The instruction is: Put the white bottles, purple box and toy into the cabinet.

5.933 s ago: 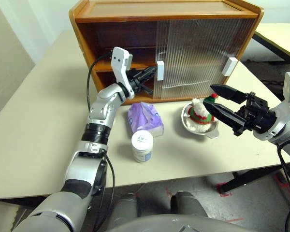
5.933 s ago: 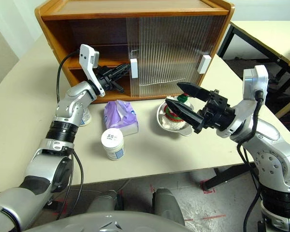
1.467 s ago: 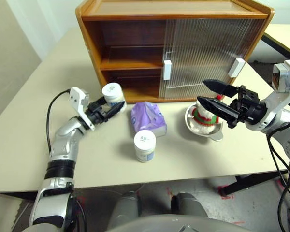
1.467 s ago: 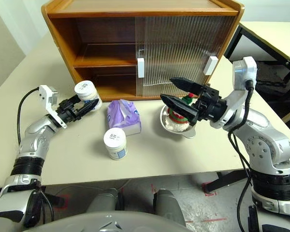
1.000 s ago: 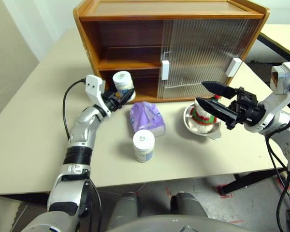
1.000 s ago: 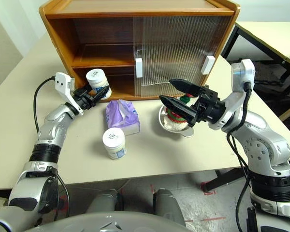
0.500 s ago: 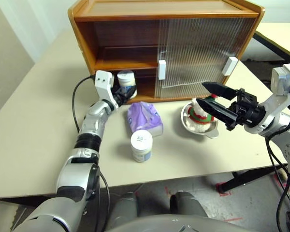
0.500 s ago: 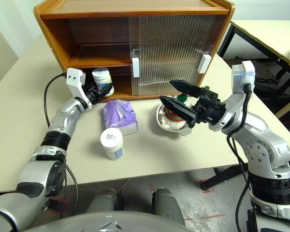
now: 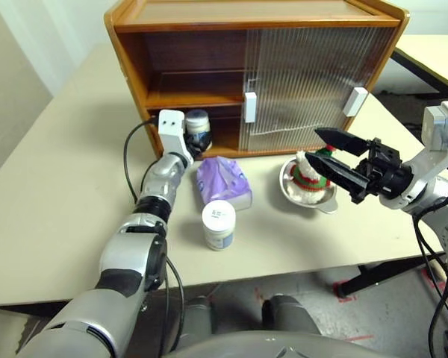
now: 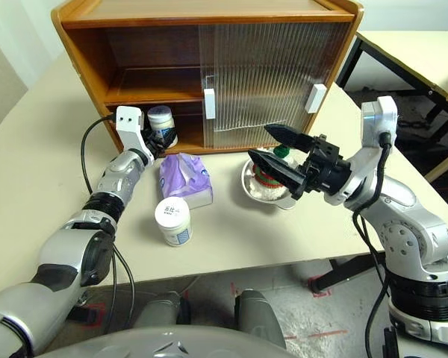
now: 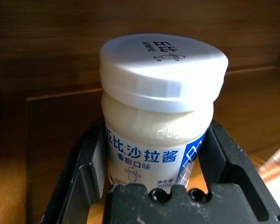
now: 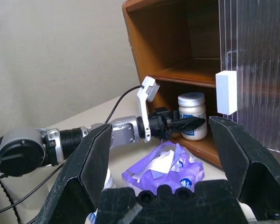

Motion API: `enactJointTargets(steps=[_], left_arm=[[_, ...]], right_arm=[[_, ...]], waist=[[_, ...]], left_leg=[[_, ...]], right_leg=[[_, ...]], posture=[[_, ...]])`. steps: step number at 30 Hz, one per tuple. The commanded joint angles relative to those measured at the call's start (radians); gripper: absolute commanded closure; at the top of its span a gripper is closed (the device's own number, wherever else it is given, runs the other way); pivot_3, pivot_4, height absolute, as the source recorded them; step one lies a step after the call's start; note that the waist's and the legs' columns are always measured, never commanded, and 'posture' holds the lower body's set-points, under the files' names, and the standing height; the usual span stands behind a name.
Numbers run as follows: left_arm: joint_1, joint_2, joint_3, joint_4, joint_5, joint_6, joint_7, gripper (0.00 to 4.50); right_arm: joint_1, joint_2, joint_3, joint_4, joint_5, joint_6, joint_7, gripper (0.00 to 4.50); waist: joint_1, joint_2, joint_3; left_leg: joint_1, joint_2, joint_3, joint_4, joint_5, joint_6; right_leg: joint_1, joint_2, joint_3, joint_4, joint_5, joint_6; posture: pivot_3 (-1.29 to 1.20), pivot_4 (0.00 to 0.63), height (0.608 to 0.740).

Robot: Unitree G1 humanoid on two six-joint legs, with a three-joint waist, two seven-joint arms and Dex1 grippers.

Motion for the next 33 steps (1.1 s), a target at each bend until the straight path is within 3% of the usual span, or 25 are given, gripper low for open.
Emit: enactJointTargets(steps=[1,18,22,33], left_arm=[[-0.046,-0.005,0.008,0.039,0.019,-0.05,0.036,1.42],[-0.086,-0.011,0.007,0.133,0.063,-0.069,0.116,1.42],[-0.082,-0.011,0.008,0.139,0.069,-0.06,0.121,0.02],[-0.034,-0.019,0.025,0.105,0.049,-0.058,0.012,0.02]], right_arm=[[0.001,-0.013,-0.018,-0.019,0.015,0.004,-0.008,0.0],[0.008,-0.03,-0.025,-0.034,0.032,0.005,-0.029,0.0],[0.004,-0.034,-0.024,-0.032,0.035,0.003,-0.032,0.0],[-0.014,-0.033,-0.01,-0.02,0.035,0.001,-0.025,0.0]], waist=[[-0.002,0.0,0.0],[-0.024,0.0,0.0],[-0.023,-0.001,0.0],[-0.023,-0.001,0.0]], left_leg=[[0.0,0.0,0.0,0.0,0.0,0.0],[0.0,0.0,0.0,0.0,0.0,0.0],[0.0,0.0,0.0,0.0,0.0,0.0],[0.0,0.0,0.0,0.001,0.0,0.0]], right_leg=[[0.0,0.0,0.0,0.0,0.0,0.0],[0.0,0.001,0.0,0.0,0.0,0.0],[0.0,0.001,0.0,0.0,0.0,0.0],[0.0,0.001,0.0,0.0,0.001,-0.001]], posture=[[-0.08,0.0,0.74],[-0.1,0.0,0.74],[-0.1,0.0,0.74],[-0.08,0.0,0.74]])
